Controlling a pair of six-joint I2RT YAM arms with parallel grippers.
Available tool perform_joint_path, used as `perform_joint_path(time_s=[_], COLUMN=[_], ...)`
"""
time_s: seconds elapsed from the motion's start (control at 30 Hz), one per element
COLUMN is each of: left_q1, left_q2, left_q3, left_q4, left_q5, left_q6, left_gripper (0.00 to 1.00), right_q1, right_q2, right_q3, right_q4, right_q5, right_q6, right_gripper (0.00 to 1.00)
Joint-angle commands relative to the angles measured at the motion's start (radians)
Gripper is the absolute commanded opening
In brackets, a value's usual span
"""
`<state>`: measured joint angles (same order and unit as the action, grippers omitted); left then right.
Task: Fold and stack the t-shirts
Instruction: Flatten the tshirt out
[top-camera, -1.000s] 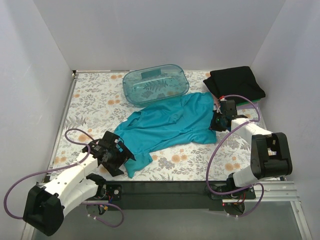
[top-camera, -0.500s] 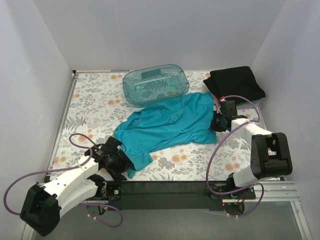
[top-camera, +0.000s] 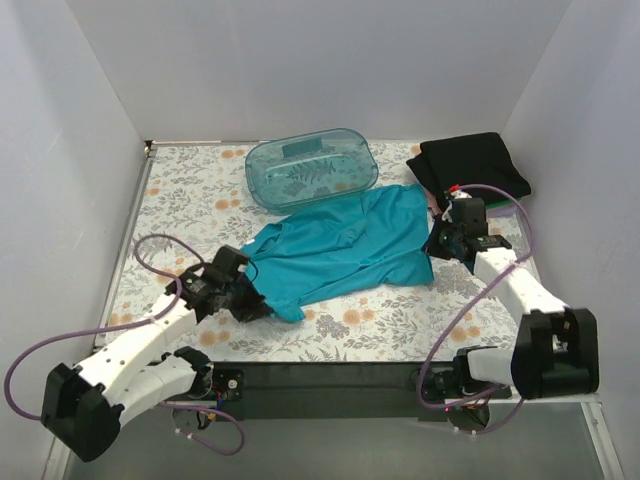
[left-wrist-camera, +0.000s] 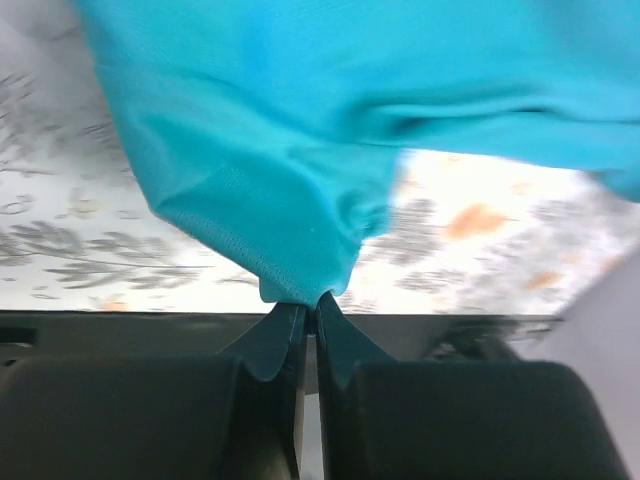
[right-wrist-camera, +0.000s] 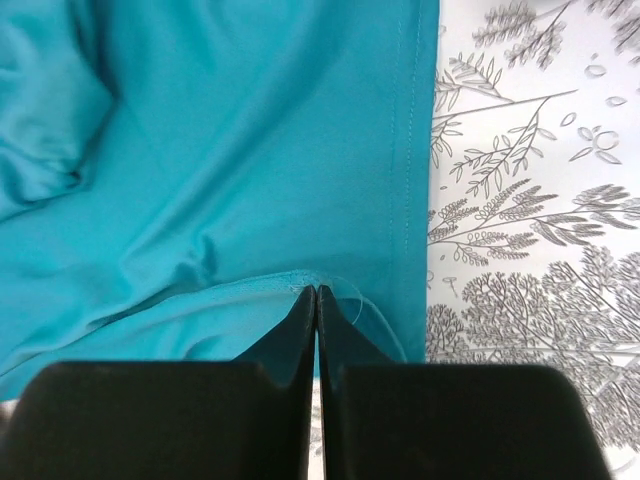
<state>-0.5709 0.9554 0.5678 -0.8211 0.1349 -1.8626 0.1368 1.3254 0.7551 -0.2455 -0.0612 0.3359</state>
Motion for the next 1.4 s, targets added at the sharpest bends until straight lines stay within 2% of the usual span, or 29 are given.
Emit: perform_joint_path(time_s=[0.0,0.13,0.2,0.23,0.3,0.37,0.4,0.47,0.5,0.57,0.6,0.7,0.8,0.9,0.97,1.0,1.07,1.1,1.17,1.23,1.27,1.3,1.33,1.37], left_q1=[-0.003,-0.003,-0.003,-0.003,-0.003,-0.003,-0.003,-0.003,-0.004,-0.003,-0.003,-0.003,-0.003,-0.003,-0.003,-0.003,-0.003,-0.004,-0.004,-0.004,-0.004,0.002,0.012,0.035], left_q2=[-0.089,-0.136,-0.142,-0.136,-0.126,-0.101,-0.092,-0.073,-0.066,-0.037,-0.023,0.022,0.049,0.037,0.022,0.016,-0.006,-0.006,0.037,0.100,0.152,0.181,0.203,0.224], left_q3=[0.221,0.432,0.524,0.622,0.717,0.884,0.950,1.118,1.174,1.295,1.404,1.602,1.710,1.689,1.628,1.595,1.443,1.386,1.269,1.218,1.168,1.067,0.993,0.935], left_q4=[-0.024,-0.078,-0.087,-0.090,-0.093,-0.101,-0.107,-0.101,-0.087,-0.076,-0.076,-0.072,-0.076,-0.032,-0.010,0.011,0.055,0.098,0.118,0.067,0.071,0.104,0.158,0.219], left_q5=[-0.118,-0.242,-0.285,-0.303,-0.313,-0.328,-0.330,-0.337,-0.328,-0.292,-0.284,-0.256,-0.271,-0.326,-0.366,-0.444,-0.509,-0.541,-0.650,-0.842,-0.886,-0.915,-0.902,-0.789], left_q6=[0.036,0.057,0.071,0.080,0.124,0.154,0.180,0.209,0.242,0.276,0.310,0.361,0.398,0.428,0.466,0.470,0.499,0.503,0.529,0.493,0.493,0.481,0.521,0.551], left_gripper=[0.00,0.00,0.00,0.00,0.00,0.00,0.00,0.00,0.00,0.00,0.00,0.00,0.00,0.00,0.00,0.00,0.00,0.00,0.00,0.00,0.00,0.00,0.00,0.00], right_q1=[-0.006,-0.006,-0.006,-0.006,-0.006,-0.006,-0.006,-0.006,-0.006,-0.006,-0.006,-0.006,-0.006,-0.006,-0.006,-0.006,-0.006,-0.008,-0.006,-0.006,-0.008,-0.006,-0.008,-0.006], right_q2=[-0.185,-0.385,-0.492,-0.521,-0.584,-0.601,-0.603,-0.595,-0.574,-0.548,-0.525,-0.503,-0.506,-0.512,-0.519,-0.525,-0.535,-0.548,-0.555,-0.575,-0.583,-0.589,-0.589,-0.585], right_q3=[0.032,0.111,0.200,0.246,0.402,0.519,0.650,0.777,0.903,1.037,1.147,1.271,1.346,1.334,1.255,1.213,1.126,1.018,0.905,0.694,0.620,0.463,0.391,0.328], right_q4=[-0.081,-0.178,-0.221,-0.241,-0.303,-0.366,-0.383,-0.426,-0.445,-0.483,-0.503,-0.518,-0.518,-0.515,-0.508,-0.503,-0.467,-0.447,-0.416,-0.341,-0.307,-0.246,-0.209,-0.180], right_q5=[-0.009,-0.011,-0.009,-0.005,0.017,0.023,0.021,0.006,0.001,-0.034,-0.048,-0.095,-0.101,-0.080,-0.069,-0.066,-0.046,-0.042,-0.019,-0.012,-0.008,-0.003,0.004,0.026], right_q6=[-0.005,0.011,0.015,0.015,0.011,-0.004,-0.012,-0.028,-0.034,-0.044,-0.046,-0.049,-0.046,-0.044,-0.043,-0.043,-0.040,-0.040,-0.038,-0.028,-0.017,-0.012,-0.008,0.001], right_gripper=[0.01,0.01,0.01,0.01,0.01,0.01,0.01,0.01,0.01,0.01,0.01,0.01,0.01,0.01,0.01,0.01,0.01,0.01,0.01,0.01,0.01,0.01,0.01,0.01])
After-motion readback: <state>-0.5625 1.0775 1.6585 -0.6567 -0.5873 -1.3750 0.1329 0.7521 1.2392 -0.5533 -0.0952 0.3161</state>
